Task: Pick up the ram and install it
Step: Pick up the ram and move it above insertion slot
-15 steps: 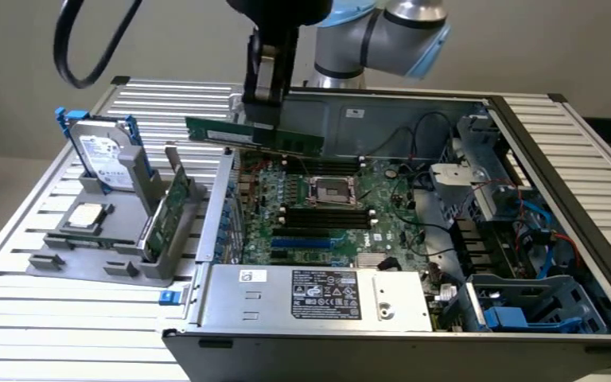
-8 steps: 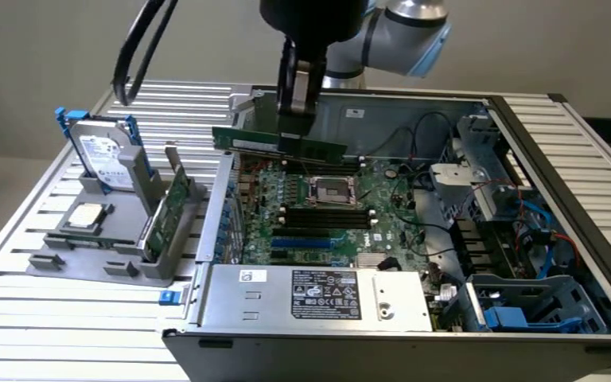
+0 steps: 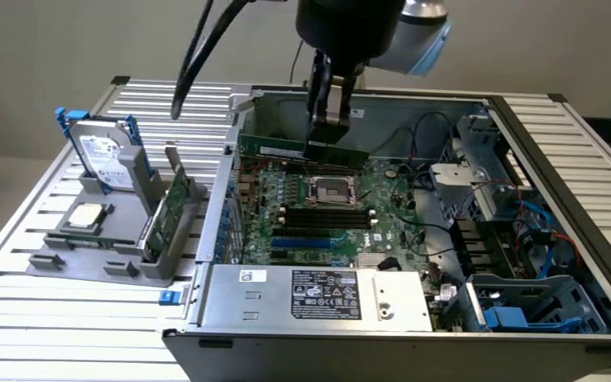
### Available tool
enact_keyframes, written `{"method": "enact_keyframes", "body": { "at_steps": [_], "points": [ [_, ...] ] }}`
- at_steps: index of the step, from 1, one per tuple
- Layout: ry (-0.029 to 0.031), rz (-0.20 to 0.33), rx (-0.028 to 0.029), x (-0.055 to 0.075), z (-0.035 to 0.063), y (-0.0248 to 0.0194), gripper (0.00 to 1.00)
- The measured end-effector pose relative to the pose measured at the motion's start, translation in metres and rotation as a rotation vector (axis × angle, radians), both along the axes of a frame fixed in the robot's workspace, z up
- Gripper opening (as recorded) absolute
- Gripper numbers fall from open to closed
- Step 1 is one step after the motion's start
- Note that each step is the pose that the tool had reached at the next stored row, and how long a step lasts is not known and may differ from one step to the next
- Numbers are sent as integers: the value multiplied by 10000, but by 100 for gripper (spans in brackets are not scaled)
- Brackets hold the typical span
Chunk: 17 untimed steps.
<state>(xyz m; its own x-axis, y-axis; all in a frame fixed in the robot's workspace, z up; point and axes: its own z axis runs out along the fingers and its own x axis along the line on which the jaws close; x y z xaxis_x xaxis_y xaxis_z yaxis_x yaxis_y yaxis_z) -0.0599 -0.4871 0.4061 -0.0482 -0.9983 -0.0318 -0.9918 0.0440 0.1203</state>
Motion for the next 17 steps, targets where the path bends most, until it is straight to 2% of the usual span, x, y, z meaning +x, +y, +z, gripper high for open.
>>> {"method": "enact_keyframes", "body": {
  "at_steps": [8, 10, 14, 16, 17],
  "points": [
    [-2, 47, -1, 219, -143, 86, 14],
    [-33, 80, -1, 230, -168, 100, 14],
    [-155, 192, -1, 235, -209, 126, 14],
    [-174, 211, -1, 255, -237, 159, 14],
    [-175, 210, -1, 280, -255, 190, 14]
  ]
}}
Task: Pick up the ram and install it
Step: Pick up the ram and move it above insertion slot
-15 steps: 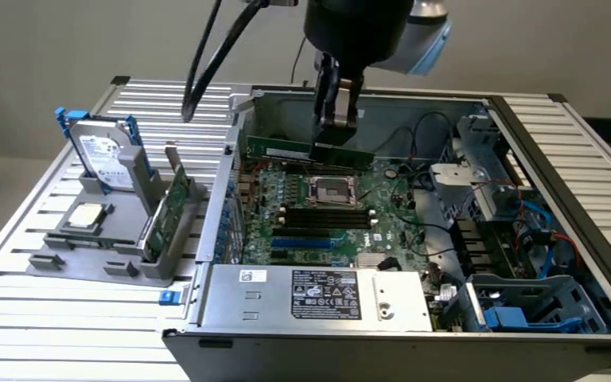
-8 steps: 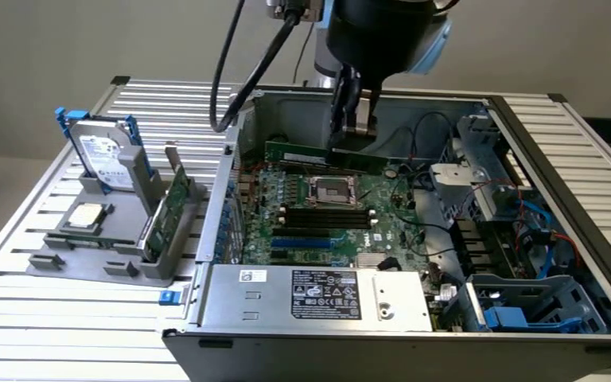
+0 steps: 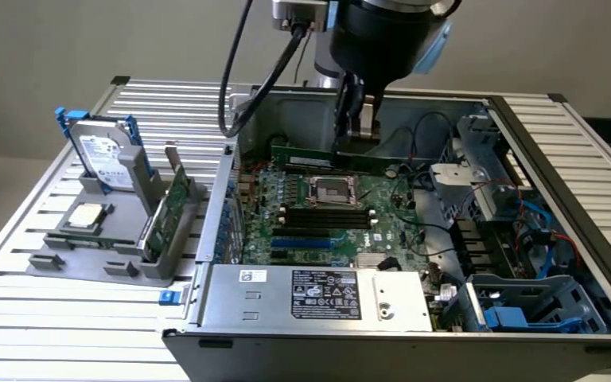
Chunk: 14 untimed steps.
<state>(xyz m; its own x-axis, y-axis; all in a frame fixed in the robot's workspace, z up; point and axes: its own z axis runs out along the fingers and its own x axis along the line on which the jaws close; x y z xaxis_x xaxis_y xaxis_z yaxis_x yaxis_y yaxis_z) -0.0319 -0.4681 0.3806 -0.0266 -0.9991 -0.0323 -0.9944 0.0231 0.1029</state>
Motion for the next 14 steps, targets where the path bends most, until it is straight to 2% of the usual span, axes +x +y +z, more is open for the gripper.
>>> {"method": "enact_keyframes", "body": {
  "at_steps": [4, 6, 9, 14],
  "points": [
    [0, -1, -5, 118, -73, 134, 14],
    [-8, 0, -4, 162, -101, 186, 14],
    [-139, 2, -5, 185, -115, 248, 14],
    [-442, 57, -10, 193, -143, 352, 14]
  ]
}}
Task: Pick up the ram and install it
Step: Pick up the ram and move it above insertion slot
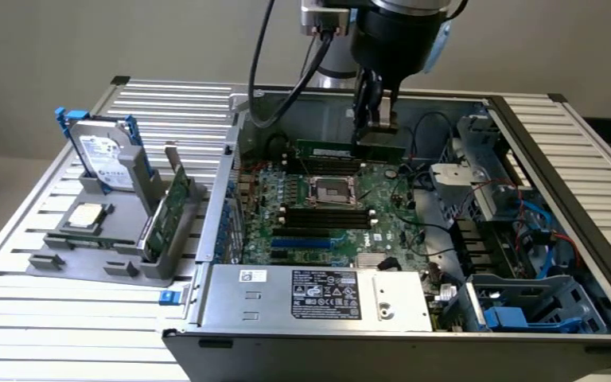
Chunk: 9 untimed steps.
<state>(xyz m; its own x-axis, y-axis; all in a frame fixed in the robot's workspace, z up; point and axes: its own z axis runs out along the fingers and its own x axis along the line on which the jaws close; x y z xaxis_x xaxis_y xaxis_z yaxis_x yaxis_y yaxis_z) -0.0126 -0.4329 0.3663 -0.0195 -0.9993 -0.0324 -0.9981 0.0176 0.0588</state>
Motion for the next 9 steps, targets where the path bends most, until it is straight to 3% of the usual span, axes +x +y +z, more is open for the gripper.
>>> {"method": "enact_keyframes", "body": {
  "at_steps": [4, 6, 9],
  "points": [
    [-109, 139, -38, 0, -58, 115, 14],
    [-124, 226, -59, -2, -90, 162, 14],
    [-124, 462, -105, -7, -118, 189, 14]
  ]
}}
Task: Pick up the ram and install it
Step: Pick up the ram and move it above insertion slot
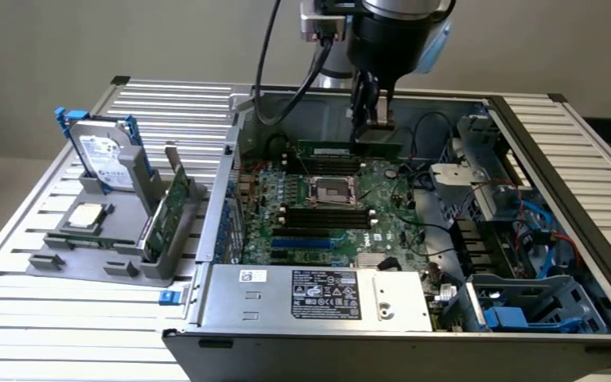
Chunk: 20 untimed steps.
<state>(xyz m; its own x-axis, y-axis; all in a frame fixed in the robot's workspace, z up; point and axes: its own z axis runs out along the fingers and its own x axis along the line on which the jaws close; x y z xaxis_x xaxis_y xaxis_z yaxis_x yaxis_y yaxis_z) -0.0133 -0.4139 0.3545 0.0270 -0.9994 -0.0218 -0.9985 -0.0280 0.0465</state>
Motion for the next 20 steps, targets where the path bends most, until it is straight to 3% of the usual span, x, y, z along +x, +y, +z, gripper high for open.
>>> {"method": "enact_keyframes", "body": {
  "at_steps": [3, 8, 12, 20],
  "points": [
    [0, 172, -23, -19, -27, 29, 14],
    [-2, 209, -53, -71, -111, 115, 14],
    [-2, 133, -62, -90, -178, 122, 14],
    [-1, 98, -63, -91, -184, 122, 14]
  ]
}}
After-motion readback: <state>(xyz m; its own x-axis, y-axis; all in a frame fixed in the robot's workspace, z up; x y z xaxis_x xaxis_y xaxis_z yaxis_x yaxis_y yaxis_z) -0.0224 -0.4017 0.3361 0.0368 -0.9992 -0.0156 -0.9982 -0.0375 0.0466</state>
